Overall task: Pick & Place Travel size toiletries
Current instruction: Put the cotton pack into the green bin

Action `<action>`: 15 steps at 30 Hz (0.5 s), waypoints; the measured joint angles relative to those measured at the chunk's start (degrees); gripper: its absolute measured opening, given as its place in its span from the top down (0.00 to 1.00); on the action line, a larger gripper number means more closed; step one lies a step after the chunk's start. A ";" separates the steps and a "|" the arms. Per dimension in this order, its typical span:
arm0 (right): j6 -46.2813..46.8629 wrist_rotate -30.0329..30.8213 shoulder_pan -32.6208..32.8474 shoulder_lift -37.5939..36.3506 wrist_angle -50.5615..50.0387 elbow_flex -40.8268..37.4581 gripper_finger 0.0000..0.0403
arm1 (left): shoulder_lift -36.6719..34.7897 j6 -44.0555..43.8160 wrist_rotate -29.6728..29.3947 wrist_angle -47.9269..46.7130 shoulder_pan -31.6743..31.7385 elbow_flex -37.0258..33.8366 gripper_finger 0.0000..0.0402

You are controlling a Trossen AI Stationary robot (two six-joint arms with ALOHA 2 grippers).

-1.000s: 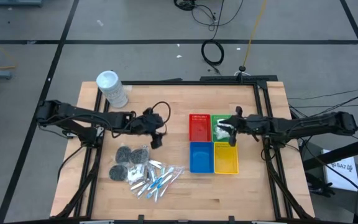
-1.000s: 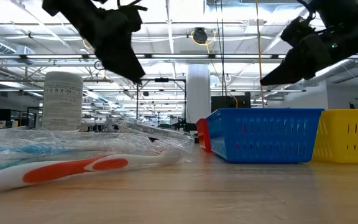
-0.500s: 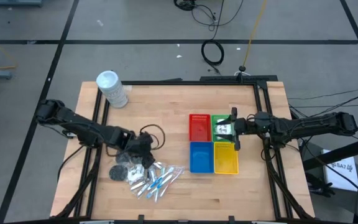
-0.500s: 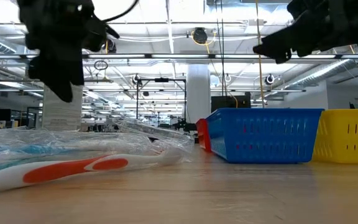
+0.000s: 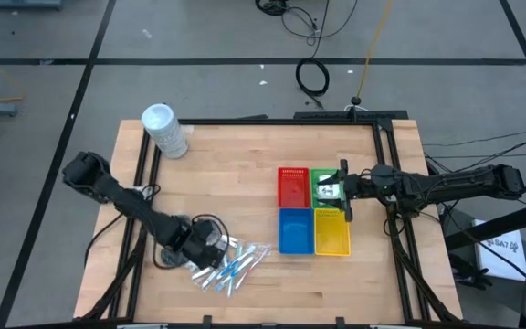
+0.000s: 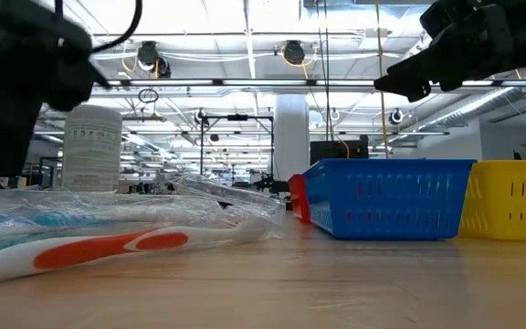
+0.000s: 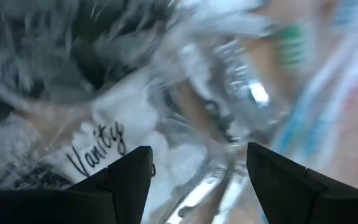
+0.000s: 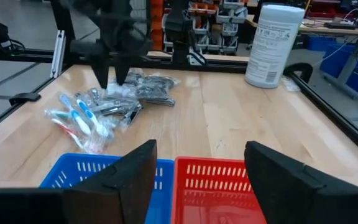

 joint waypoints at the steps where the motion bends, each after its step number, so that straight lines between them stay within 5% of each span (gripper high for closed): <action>1: 0.25 -0.01 0.00 -0.01 0.01 0.00 0.44 | 0.85 -1.07 0.99 -0.75 -0.15 0.00 0.37; 15: 0.45 -0.01 0.00 0.00 -0.55 0.00 0.45 | 5.62 -2.24 3.62 -3.00 0.76 0.07 0.37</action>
